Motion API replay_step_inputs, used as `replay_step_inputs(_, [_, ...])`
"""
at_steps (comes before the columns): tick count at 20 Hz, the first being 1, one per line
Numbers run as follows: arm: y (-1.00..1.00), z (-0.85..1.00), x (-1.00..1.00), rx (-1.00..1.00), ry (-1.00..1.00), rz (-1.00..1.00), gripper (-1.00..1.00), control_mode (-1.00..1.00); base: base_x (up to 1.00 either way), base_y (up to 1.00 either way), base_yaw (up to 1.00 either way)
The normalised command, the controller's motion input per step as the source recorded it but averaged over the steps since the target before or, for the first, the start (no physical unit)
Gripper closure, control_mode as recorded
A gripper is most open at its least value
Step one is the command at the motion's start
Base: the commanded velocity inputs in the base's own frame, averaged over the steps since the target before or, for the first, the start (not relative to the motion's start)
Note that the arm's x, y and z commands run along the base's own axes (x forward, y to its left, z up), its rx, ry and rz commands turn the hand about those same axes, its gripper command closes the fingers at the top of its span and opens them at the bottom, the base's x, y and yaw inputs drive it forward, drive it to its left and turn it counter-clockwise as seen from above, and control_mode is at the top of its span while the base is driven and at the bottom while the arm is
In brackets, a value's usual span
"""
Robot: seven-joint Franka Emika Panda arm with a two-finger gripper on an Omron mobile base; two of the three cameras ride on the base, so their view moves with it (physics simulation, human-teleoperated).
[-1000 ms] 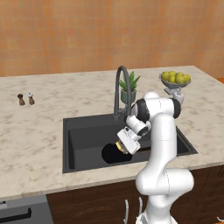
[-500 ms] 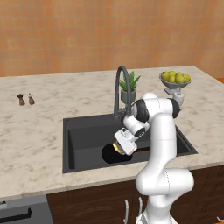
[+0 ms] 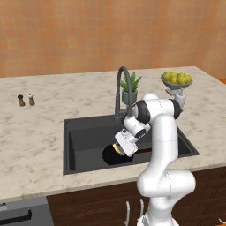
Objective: Pick the pan and sponge and place them into the sink. Then turn on the water.
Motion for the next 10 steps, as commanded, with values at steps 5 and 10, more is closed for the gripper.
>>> replay_step_inputs(5, [0.0,0.0,0.0,0.0,0.0,0.0,-1.0,-1.0,0.0,0.0,0.0])
replay_step_inputs(10, [-0.06,0.15,-0.03,0.0,0.0,-0.01,-1.0,-1.0,0.0,0.0,0.0])
